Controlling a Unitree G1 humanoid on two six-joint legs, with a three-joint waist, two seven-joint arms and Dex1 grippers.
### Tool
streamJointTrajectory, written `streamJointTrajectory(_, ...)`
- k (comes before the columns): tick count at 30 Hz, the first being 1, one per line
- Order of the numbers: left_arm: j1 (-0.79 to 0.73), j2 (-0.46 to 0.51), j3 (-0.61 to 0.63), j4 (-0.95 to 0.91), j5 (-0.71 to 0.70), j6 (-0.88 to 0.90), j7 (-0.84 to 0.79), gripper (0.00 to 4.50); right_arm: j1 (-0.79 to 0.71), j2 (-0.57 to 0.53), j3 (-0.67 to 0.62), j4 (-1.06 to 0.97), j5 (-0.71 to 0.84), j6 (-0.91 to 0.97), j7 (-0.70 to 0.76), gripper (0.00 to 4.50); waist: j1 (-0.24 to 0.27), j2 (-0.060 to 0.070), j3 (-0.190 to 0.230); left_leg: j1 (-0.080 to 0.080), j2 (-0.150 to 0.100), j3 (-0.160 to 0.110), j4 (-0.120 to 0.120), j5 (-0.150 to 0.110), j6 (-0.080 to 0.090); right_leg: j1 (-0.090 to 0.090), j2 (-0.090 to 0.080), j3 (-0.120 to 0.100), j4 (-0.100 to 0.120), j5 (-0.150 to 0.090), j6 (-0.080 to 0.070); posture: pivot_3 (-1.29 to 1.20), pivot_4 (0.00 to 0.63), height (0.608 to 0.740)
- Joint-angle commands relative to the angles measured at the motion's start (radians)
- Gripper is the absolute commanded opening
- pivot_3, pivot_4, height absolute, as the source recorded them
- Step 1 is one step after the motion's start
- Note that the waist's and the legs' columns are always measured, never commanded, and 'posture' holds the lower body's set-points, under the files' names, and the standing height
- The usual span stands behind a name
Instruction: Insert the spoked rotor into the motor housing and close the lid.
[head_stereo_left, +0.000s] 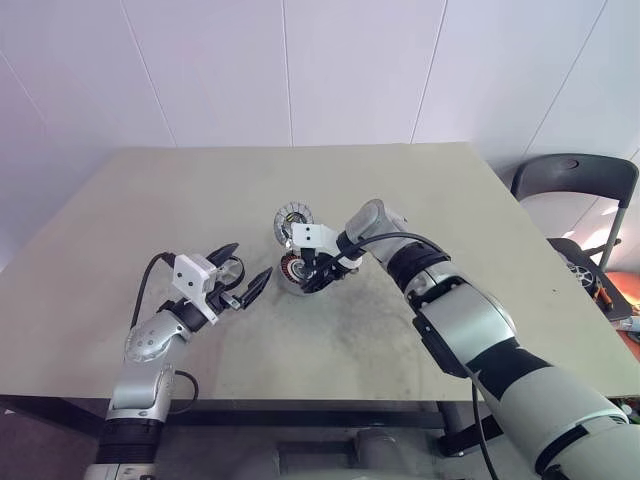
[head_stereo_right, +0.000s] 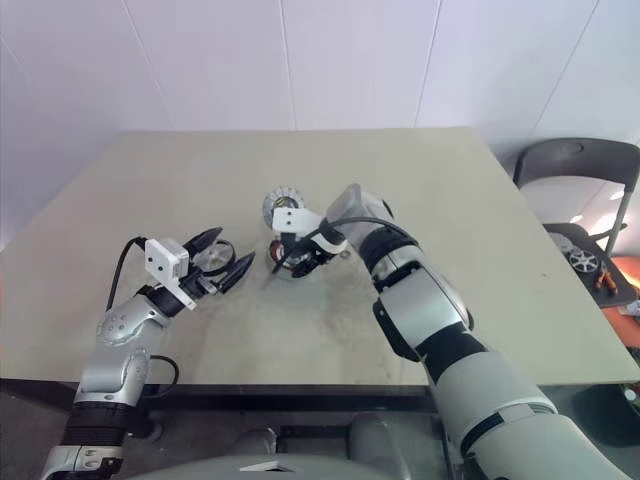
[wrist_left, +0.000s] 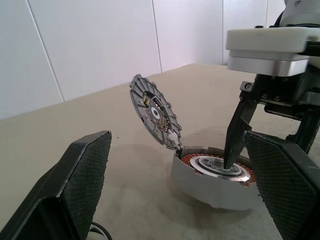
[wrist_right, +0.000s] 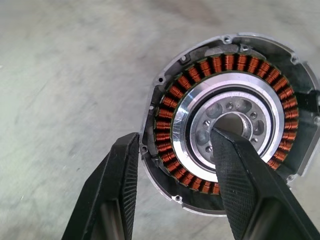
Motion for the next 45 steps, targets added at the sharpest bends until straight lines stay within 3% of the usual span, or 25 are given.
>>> streamJointTrajectory(1,-0.018,0.000,0.002,-0.011,-0.004,-0.025,-0.005,4.50,0.115,-0.058,0.058,-0.206,-0.009,0.079,0.070,1.97,0.003,0.000,0.000,0.000,0.000,0.000,0.000,0.000,0.000,0.000,0.000,0.000,0.000,0.000,0.000,0.00,0.000,0.740)
streamJointTrajectory(8,-0.016,0.004,0.004,-0.009,-0.006,-0.024,-0.011,4.50,0.302,-0.158,0.132,-0.598,0.020,0.268,0.149,1.97,0.049,-0.001,-0.001,0.000,-0.001,0.000,0.001,0.000,0.000,0.001,-0.001,0.000,-0.001,-0.001,0.001,0.00,0.000,0.740)
streamJointTrajectory(15,-0.022,0.003,0.002,-0.003,-0.005,-0.022,-0.014,4.50,0.319,-0.138,0.157,-0.633,0.025,0.340,0.080,1.97,0.049,-0.003,-0.002,0.001,-0.001,0.000,0.000,0.000,0.000,0.001,-0.001,0.000,-0.001,-0.001,0.001,0.00,0.000,0.740)
streamJointTrajectory(18,-0.022,0.002,0.002,-0.004,-0.003,-0.021,-0.012,4.50,0.300,-0.120,0.144,-0.575,0.020,0.311,0.012,2.79,0.047,-0.003,-0.002,0.002,-0.001,0.000,0.000,0.000,0.000,0.001,-0.001,0.000,-0.001,-0.001,0.001,0.00,0.000,0.740)
streamJointTrajectory(23,-0.020,0.002,0.003,-0.007,0.000,-0.021,-0.006,4.50,0.282,-0.116,0.113,-0.549,0.078,0.347,0.021,4.48,0.042,-0.004,-0.003,0.004,-0.001,0.000,0.002,0.000,0.000,0.003,-0.001,0.000,0.000,-0.001,0.000,0.00,0.000,0.740)
streamJointTrajectory(34,-0.026,0.006,-0.002,-0.003,-0.005,-0.013,-0.016,4.50,0.236,-0.177,-0.154,-0.642,0.422,0.448,0.067,4.48,0.029,-0.004,-0.003,0.000,-0.001,0.000,0.000,0.000,0.000,0.000,-0.001,-0.001,-0.001,0.000,0.000,0.00,0.000,0.740)
streamJointTrajectory(38,-0.038,0.008,-0.004,0.000,-0.010,-0.008,-0.030,4.50,0.239,-0.190,-0.221,-0.586,0.430,0.358,-0.080,4.48,0.025,-0.004,-0.003,0.000,-0.001,0.000,0.000,0.000,0.000,0.000,-0.001,-0.001,-0.001,-0.001,0.000,0.00,0.000,0.740)
streamJointTrajectory(42,-0.043,0.012,-0.004,0.008,-0.012,-0.003,-0.045,4.50,0.307,-0.195,-0.293,-0.501,0.422,0.131,-0.263,4.48,0.024,-0.004,-0.003,0.001,-0.001,0.001,0.002,0.000,0.000,0.001,-0.001,-0.001,-0.002,-0.001,0.000,0.00,0.000,0.740)
streamJointTrajectory(45,-0.045,0.014,-0.003,0.011,-0.015,0.000,-0.053,4.50,0.336,-0.203,-0.309,-0.451,0.436,0.115,-0.294,4.48,0.025,-0.004,-0.002,0.000,-0.001,0.001,0.001,0.000,0.000,0.001,-0.001,0.000,-0.003,-0.001,0.000,0.00,0.000,0.740)
